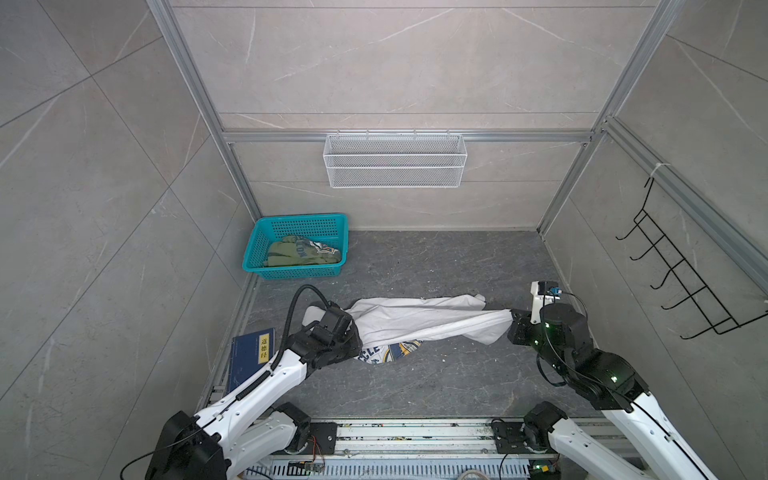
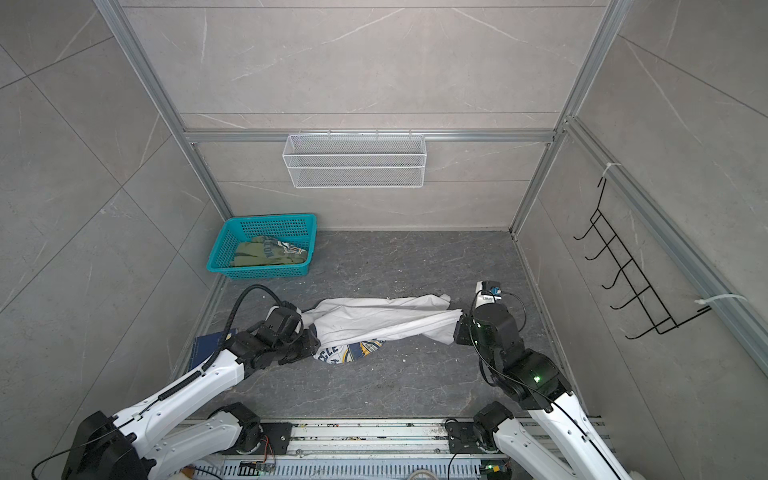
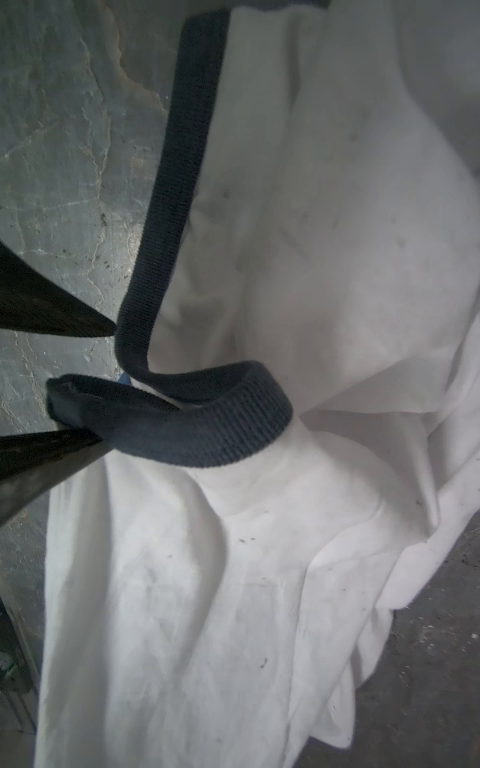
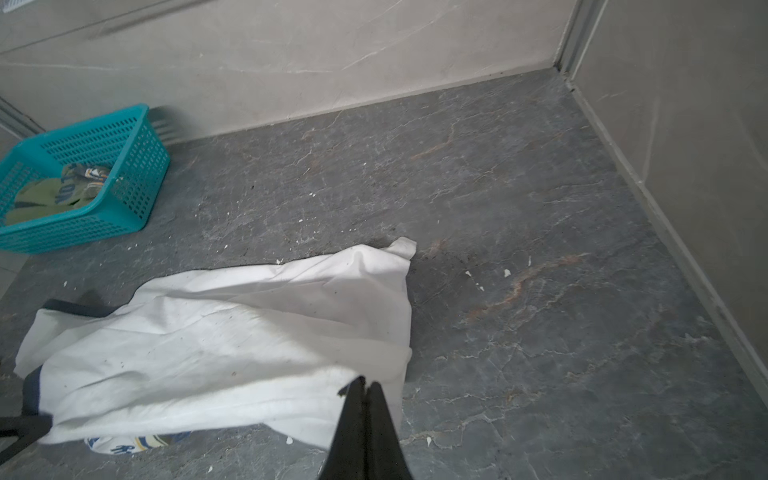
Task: Fold and stack the tank tops
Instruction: 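Pull the hem away from the left gripper with the right gripper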
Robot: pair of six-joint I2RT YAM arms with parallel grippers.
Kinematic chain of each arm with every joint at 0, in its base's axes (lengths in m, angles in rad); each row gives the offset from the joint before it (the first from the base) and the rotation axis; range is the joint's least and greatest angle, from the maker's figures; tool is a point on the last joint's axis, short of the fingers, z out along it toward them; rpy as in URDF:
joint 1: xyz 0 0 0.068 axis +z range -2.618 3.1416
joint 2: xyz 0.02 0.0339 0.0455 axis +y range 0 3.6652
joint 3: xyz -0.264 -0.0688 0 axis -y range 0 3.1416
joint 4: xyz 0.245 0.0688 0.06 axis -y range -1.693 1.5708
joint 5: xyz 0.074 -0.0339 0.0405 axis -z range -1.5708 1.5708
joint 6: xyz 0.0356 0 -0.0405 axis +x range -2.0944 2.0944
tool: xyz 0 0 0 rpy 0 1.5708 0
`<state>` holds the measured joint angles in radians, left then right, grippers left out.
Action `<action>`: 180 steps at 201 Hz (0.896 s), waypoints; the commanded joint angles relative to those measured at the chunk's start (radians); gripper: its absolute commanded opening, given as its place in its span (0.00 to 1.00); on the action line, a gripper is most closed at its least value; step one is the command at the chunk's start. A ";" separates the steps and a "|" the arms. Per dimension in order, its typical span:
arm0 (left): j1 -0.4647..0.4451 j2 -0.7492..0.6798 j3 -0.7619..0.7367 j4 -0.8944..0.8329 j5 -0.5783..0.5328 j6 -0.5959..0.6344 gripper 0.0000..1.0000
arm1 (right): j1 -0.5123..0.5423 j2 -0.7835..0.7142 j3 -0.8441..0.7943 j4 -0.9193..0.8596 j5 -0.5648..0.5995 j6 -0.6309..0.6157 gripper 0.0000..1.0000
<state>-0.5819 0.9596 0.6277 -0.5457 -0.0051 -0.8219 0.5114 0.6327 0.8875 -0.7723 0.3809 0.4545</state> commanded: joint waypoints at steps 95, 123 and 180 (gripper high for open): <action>0.390 -0.136 -0.130 -0.042 0.023 -0.096 0.69 | 0.003 -0.038 0.014 -0.049 0.165 0.031 0.00; 0.433 -0.012 -0.142 0.068 0.080 -0.057 0.64 | 0.003 -0.034 0.015 -0.044 0.158 0.027 0.00; 0.445 0.089 -0.150 0.151 0.073 -0.027 0.55 | 0.003 -0.032 0.011 -0.032 0.145 0.014 0.00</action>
<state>-0.1444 1.0344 0.4763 -0.4423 0.0593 -0.8822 0.5114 0.6044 0.8883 -0.8188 0.5117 0.4828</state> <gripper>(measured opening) 0.555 0.045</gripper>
